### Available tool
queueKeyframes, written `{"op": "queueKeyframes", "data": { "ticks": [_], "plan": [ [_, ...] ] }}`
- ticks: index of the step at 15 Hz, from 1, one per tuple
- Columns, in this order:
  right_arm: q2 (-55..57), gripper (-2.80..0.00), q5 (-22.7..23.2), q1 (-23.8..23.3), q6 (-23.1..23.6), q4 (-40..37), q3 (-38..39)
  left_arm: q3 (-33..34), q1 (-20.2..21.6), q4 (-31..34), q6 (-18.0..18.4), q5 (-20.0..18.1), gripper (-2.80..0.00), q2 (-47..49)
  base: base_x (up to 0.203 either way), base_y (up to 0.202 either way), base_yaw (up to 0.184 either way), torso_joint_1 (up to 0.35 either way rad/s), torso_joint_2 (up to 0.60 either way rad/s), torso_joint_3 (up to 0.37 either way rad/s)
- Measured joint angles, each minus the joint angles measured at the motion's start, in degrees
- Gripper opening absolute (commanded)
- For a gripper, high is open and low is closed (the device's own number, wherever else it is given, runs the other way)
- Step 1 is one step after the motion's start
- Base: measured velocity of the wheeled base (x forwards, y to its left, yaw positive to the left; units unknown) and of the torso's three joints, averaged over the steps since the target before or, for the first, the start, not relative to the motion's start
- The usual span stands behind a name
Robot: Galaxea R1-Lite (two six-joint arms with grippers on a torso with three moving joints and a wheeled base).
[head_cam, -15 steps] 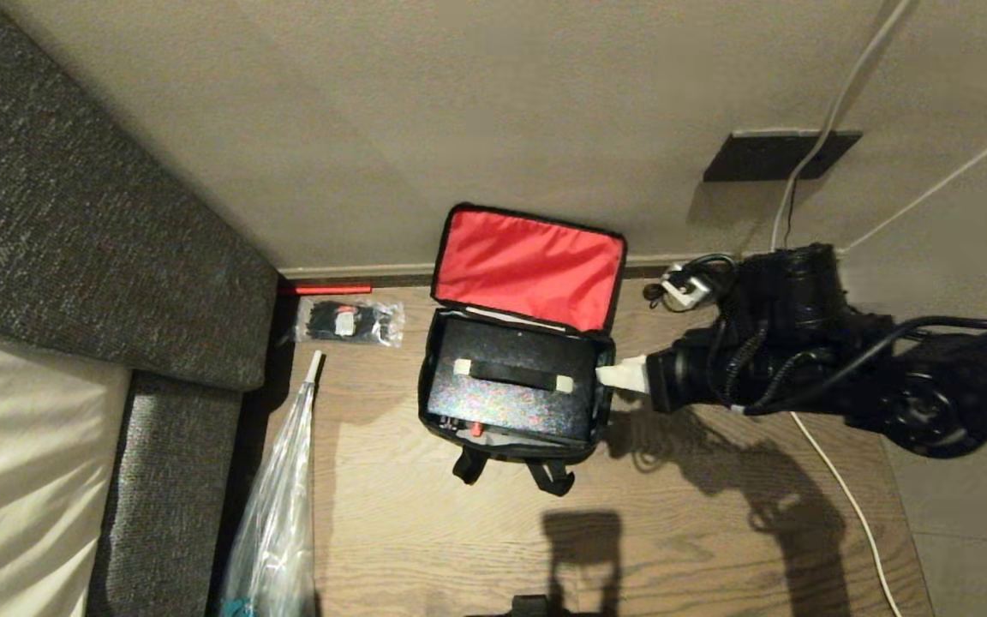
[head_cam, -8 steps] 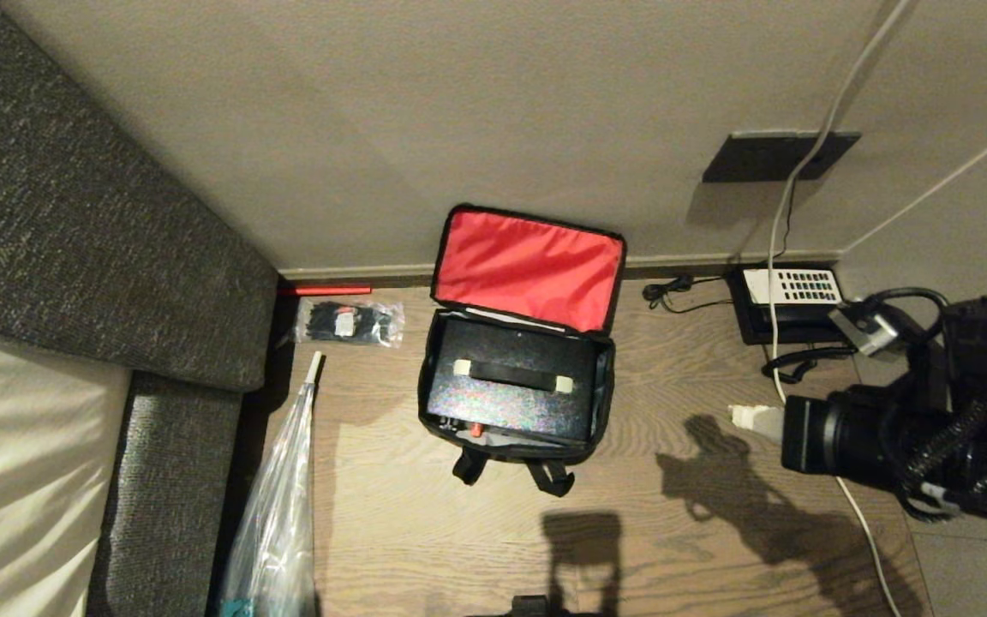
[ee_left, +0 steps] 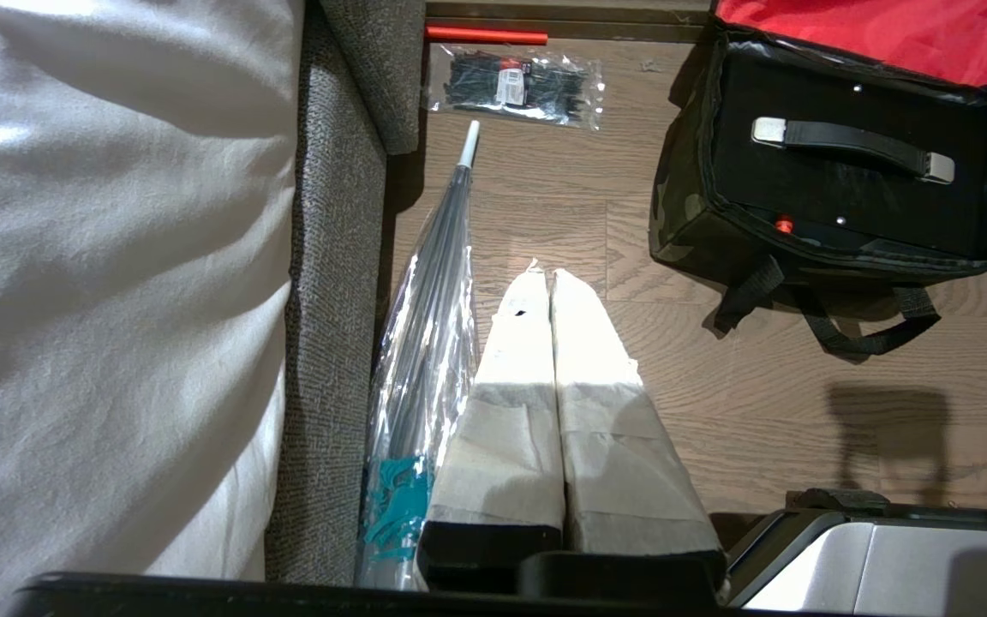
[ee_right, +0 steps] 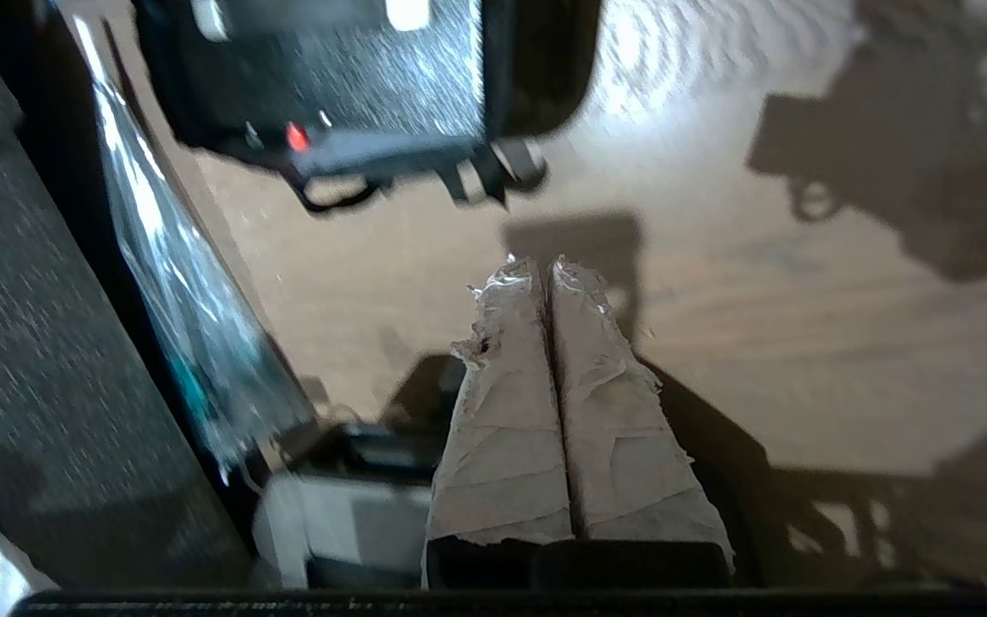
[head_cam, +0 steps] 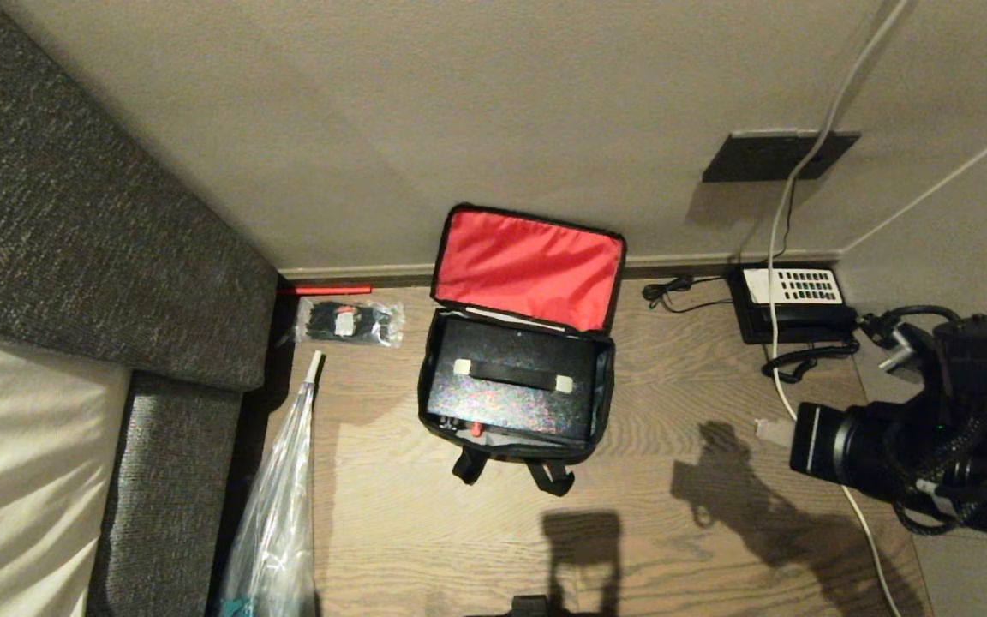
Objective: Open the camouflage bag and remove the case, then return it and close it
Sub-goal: Close the top of the storage box
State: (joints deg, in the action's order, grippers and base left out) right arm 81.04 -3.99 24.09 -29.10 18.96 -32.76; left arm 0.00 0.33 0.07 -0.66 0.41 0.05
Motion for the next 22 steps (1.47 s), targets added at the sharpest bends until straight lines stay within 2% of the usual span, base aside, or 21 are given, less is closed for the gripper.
{"op": "queueKeyframes", "data": {
  "ticks": [5,11,13,18,22],
  "plan": [
    [9.42,-2.8,-0.28,-1.53,2.97,0.85,-10.45,0.0,-0.02,0.01,-0.03,0.0,-2.8,-0.02,0.0,0.0,0.0,0.0,0.0,0.0],
    [21.96,-2.8,-0.41,-2.86,6.75,1.63,-19.44,0.0,-0.02,0.02,0.0,0.0,-2.8,-0.02,0.0,0.0,0.0,0.0,0.0,0.0],
    [26.67,-2.8,-1.31,-2.95,6.2,4.92,-22.68,0.0,-0.02,0.02,-0.01,0.0,-2.8,-0.02,0.0,0.0,0.0,0.0,0.0,0.0],
    [36.29,-2.8,-3.93,-3.84,7.3,21.37,-29.54,0.0,-0.02,0.02,0.01,0.03,-2.8,-0.02,0.0,0.0,0.0,0.0,0.0,0.0],
    [41.94,-2.8,-3.25,-6.45,6.32,21.58,-38.77,0.0,0.0,0.02,0.01,0.0,-2.8,-0.02,0.0,0.0,0.0,0.0,0.0,0.0]
  ]
}}
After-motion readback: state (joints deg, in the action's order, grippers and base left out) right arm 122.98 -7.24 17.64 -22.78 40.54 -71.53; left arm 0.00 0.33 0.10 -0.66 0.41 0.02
